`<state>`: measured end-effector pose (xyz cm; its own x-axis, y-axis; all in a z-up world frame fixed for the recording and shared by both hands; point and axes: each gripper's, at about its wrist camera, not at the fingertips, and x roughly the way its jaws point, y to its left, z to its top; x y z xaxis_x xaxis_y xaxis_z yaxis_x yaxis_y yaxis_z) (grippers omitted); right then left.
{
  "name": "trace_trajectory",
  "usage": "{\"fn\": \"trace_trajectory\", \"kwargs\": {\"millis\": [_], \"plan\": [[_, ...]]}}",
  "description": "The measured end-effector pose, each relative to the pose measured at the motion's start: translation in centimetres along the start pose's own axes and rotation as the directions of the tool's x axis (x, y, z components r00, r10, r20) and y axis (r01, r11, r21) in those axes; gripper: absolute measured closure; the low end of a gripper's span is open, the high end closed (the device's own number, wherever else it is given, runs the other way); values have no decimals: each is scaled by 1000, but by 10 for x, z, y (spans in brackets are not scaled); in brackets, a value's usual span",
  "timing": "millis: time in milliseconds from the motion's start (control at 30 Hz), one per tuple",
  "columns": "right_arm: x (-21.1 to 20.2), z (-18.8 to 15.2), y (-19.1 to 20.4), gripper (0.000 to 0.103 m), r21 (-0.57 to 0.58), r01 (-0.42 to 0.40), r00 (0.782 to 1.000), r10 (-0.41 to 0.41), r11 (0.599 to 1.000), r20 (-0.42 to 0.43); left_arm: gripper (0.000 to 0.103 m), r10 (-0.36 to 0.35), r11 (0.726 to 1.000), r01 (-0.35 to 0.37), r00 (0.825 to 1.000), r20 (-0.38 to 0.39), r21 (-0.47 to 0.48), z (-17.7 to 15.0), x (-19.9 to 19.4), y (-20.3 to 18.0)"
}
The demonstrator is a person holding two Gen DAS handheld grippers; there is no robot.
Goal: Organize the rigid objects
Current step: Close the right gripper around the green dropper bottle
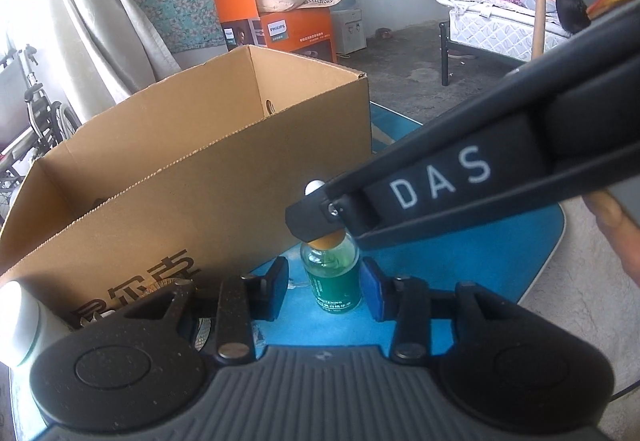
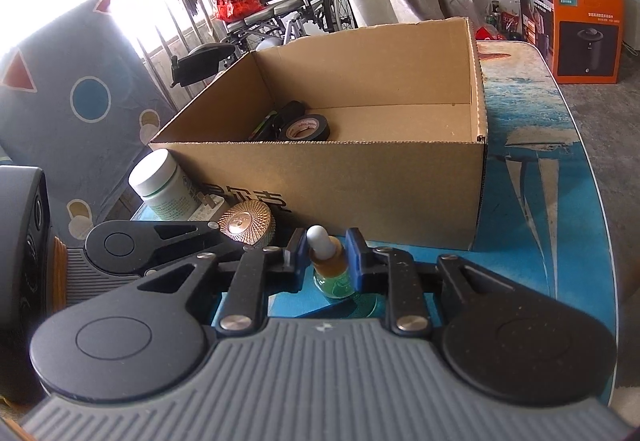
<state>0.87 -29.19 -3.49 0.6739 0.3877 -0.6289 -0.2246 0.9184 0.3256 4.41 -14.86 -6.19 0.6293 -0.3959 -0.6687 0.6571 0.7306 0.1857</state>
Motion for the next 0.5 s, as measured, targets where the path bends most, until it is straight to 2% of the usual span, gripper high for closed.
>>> {"fn": "trace_trajectory", "kwargs": {"millis": [367, 500], "plan": [[15, 2, -3, 76, -7, 1, 999, -1, 1000, -52, 62, -17, 1000, 17, 1000, 6, 8, -5, 19, -3], [17, 3, -7, 75, -3, -10, 999, 10, 1000, -52, 67, -27, 1000, 26, 1000, 12, 8, -5, 20, -2]]}}
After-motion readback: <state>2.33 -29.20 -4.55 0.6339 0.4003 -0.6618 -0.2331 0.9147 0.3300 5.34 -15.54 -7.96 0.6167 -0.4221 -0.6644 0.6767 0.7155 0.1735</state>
